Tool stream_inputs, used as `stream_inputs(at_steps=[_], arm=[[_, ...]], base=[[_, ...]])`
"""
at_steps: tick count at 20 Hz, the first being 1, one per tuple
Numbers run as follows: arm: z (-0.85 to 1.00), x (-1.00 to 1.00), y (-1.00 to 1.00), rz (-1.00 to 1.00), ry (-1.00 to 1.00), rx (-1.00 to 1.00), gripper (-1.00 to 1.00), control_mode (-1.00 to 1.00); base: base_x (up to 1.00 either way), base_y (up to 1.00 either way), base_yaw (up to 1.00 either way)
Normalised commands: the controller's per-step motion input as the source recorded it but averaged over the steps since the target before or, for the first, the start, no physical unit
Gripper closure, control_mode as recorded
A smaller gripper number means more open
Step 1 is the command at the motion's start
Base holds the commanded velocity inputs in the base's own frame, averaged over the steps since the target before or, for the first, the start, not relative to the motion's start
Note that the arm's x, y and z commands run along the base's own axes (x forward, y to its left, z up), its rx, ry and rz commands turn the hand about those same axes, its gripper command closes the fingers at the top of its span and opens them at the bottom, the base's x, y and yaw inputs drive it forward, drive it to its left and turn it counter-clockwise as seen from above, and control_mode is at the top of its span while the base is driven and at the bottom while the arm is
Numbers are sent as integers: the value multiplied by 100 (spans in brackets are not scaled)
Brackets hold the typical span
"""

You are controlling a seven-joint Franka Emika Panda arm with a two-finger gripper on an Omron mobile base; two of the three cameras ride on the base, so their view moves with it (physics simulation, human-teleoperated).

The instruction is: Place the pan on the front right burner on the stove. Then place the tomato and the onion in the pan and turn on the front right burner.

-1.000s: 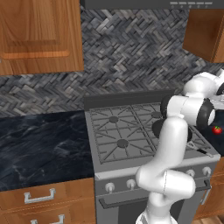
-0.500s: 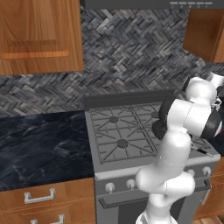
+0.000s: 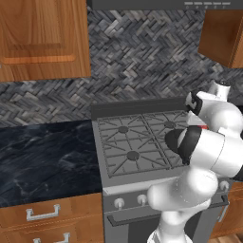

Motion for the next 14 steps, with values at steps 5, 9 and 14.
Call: stream_inputs(at_steps=[5,9,14], arm=[[2,3,34,0,0,-1,100,-100],[0,23,0,-5,0,-1,100,-100],[-2,42,0,-9,0,0,100,-100]], base=[[0,0,0],[0,0,0],[0,0,0]])
